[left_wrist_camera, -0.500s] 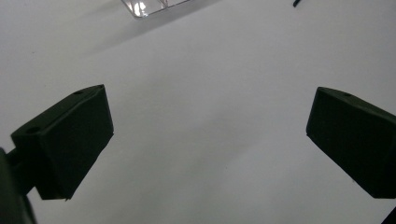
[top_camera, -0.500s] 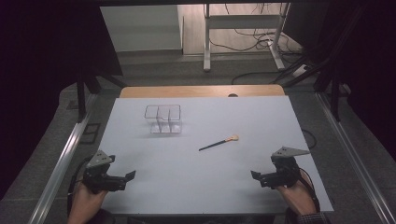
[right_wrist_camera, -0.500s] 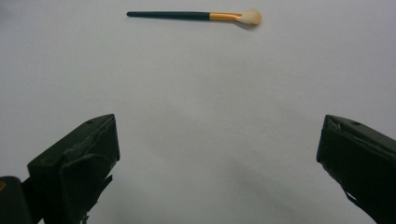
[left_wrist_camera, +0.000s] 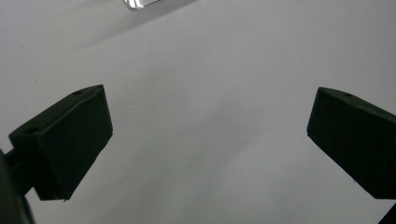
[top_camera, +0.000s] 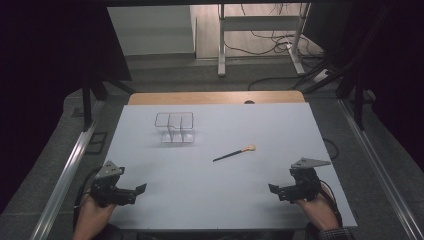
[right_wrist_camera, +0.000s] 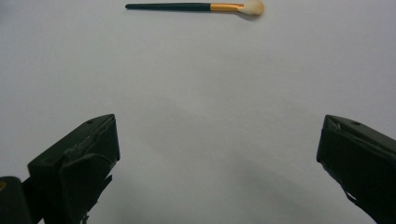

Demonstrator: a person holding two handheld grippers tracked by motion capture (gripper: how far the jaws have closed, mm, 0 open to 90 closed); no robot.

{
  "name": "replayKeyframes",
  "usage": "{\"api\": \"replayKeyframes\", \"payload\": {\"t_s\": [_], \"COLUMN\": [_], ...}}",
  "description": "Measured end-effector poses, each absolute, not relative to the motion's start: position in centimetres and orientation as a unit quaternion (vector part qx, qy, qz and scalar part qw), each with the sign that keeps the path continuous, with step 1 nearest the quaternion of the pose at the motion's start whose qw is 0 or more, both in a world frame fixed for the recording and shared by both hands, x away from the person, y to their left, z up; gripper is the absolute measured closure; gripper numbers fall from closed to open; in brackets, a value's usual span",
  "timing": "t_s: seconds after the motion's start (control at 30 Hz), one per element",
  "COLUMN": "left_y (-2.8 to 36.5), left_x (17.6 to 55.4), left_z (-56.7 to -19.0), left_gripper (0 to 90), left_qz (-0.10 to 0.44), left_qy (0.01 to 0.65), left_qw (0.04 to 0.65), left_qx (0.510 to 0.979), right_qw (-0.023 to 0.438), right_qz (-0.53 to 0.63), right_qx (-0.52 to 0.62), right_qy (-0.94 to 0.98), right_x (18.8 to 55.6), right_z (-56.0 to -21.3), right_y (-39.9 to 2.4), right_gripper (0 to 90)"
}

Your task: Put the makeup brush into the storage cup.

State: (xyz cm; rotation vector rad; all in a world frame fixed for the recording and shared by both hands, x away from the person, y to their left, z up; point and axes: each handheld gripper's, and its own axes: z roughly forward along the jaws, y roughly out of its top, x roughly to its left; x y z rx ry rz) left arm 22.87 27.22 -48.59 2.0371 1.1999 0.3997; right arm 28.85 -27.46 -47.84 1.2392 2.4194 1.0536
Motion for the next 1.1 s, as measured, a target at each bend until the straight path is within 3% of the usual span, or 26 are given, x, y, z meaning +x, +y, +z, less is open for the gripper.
{"api": "replayKeyframes", "payload": {"t_s": [0.73, 1.1], "left_y": [27.5, 27.6], "left_x": [22.9, 22.9], "left_z": [-48.6, -48.6], "left_gripper": [0.0, 0.3], "left_qz": [0.165, 0.167], "left_qy": [0.47, 0.471], "left_qw": [0.368, 0.373], "left_qx": [0.785, 0.782], "right_qw": [0.105, 0.124], "right_qz": [0.358, 0.349], "right_qx": [0.426, 0.425], "right_qy": [0.824, 0.826], "right_x": [28.9, 29.2], "right_z": [-47.5, -46.8], "right_y": [-27.3, -27.4], "right_gripper": [0.0, 0.2]}}
